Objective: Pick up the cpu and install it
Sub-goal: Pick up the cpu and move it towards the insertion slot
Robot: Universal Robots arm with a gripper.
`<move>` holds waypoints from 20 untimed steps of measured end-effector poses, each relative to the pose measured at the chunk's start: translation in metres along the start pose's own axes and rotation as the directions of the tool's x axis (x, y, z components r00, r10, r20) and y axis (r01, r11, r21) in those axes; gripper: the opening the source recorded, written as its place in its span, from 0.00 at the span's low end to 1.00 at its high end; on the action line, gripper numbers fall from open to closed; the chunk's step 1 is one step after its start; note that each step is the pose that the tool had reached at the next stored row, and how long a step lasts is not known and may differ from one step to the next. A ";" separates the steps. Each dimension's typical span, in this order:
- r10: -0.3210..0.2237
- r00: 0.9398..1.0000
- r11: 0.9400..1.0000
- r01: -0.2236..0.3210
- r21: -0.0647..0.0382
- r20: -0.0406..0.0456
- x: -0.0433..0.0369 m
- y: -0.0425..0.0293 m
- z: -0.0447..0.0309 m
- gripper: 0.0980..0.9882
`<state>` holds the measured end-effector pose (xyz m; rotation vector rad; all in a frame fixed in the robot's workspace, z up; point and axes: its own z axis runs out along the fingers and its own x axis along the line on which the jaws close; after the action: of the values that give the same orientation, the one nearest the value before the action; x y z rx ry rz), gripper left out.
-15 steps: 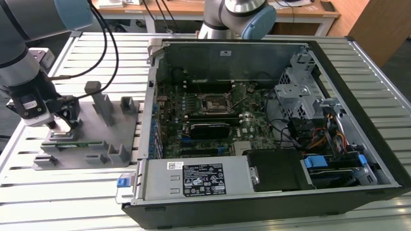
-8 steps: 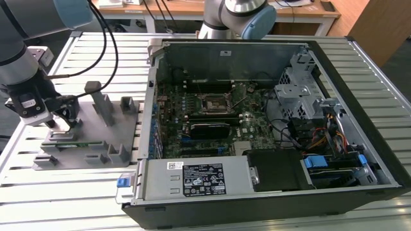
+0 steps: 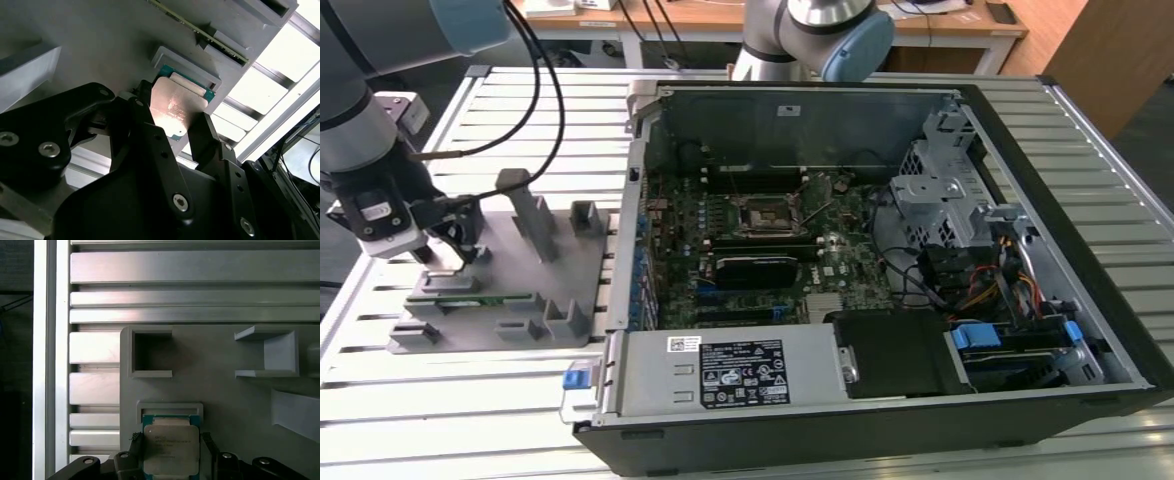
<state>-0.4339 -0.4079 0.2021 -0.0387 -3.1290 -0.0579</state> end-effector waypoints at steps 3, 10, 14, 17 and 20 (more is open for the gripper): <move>0.000 1.000 1.000 0.000 0.000 0.000 0.0000 0.0001 -0.0017 0.50; 0.000 1.000 1.000 0.000 0.000 0.000 0.0000 0.0001 -0.0037 0.50; 0.000 1.000 1.000 0.000 0.000 0.000 0.0001 0.0002 -0.0048 0.50; 0.000 1.000 1.000 0.000 0.000 0.000 0.0000 0.0002 -0.0054 0.50; 0.000 1.000 1.000 0.000 0.000 0.000 0.0001 0.0002 -0.0058 0.50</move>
<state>-0.4339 -0.4079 0.2080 -0.0387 -3.1290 -0.0581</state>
